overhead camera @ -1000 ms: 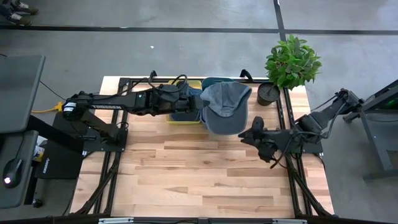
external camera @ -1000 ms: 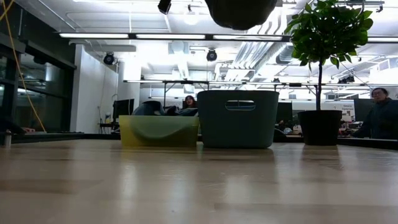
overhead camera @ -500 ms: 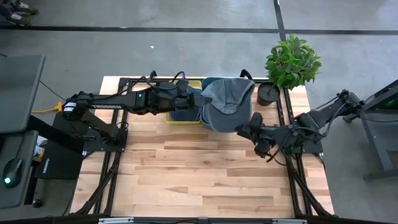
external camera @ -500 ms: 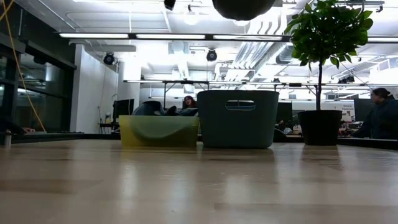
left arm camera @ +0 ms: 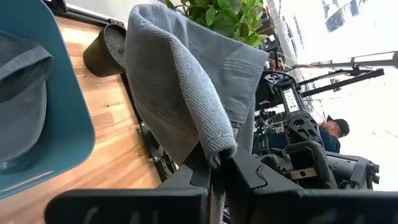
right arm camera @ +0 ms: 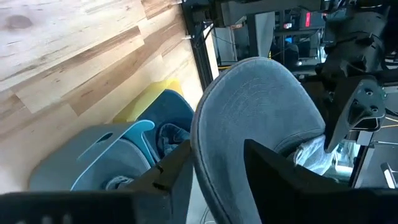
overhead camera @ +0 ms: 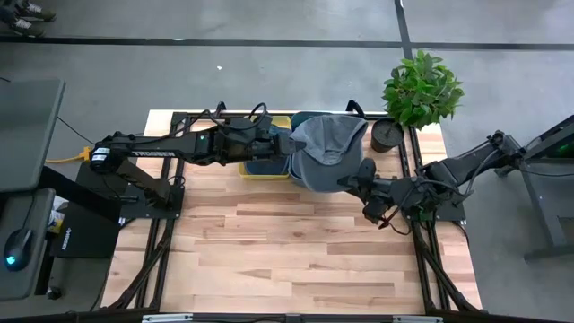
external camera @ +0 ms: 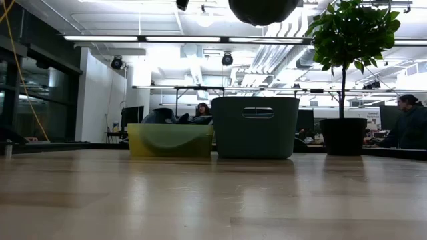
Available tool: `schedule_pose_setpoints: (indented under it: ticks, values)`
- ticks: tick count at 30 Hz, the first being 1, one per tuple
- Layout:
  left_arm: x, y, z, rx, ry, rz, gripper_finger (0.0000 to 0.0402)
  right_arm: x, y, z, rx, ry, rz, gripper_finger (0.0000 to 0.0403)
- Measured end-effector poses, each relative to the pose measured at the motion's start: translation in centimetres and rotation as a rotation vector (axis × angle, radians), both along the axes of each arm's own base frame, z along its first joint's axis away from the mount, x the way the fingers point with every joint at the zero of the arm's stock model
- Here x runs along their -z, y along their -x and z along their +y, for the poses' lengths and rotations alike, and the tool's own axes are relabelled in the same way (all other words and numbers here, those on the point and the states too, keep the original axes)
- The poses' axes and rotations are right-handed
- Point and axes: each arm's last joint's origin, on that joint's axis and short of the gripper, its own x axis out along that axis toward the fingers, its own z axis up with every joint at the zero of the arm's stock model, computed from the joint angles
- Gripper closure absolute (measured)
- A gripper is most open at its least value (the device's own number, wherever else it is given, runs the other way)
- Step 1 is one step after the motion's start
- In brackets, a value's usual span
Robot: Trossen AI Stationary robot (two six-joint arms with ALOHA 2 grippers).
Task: Pick & Place hat
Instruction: Put the grey cap into the grey bin
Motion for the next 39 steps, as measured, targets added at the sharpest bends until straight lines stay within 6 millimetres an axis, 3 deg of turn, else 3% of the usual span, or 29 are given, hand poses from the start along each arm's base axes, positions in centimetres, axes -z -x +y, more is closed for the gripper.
schedule_pose_setpoints:
  ticks: [9,15,24,29,39]
  values:
    - [0.1,0.0,0.0,-0.003,-0.001,0.007,0.0390,0.0,0.0,0.1,0.005,-0.047,-0.015,0.0389]
    - [0.4,-0.3,0.0,0.003,-0.025,0.028,0.0376,-0.1,0.0,0.1,0.026,-0.103,-0.033,0.0395]
    - [0.4,-0.3,-0.1,0.028,-0.112,0.043,0.0245,0.0,0.1,-0.2,0.118,-0.120,-0.050,0.0397]
    - [0.9,-0.1,0.1,-0.013,-0.128,0.111,0.0192,0.2,0.2,-0.3,0.125,-0.108,-0.030,0.0397]
    - [1.7,3.0,0.5,-0.152,-0.202,0.378,0.0173,0.6,0.2,-0.4,0.085,-0.192,0.021,0.0397]
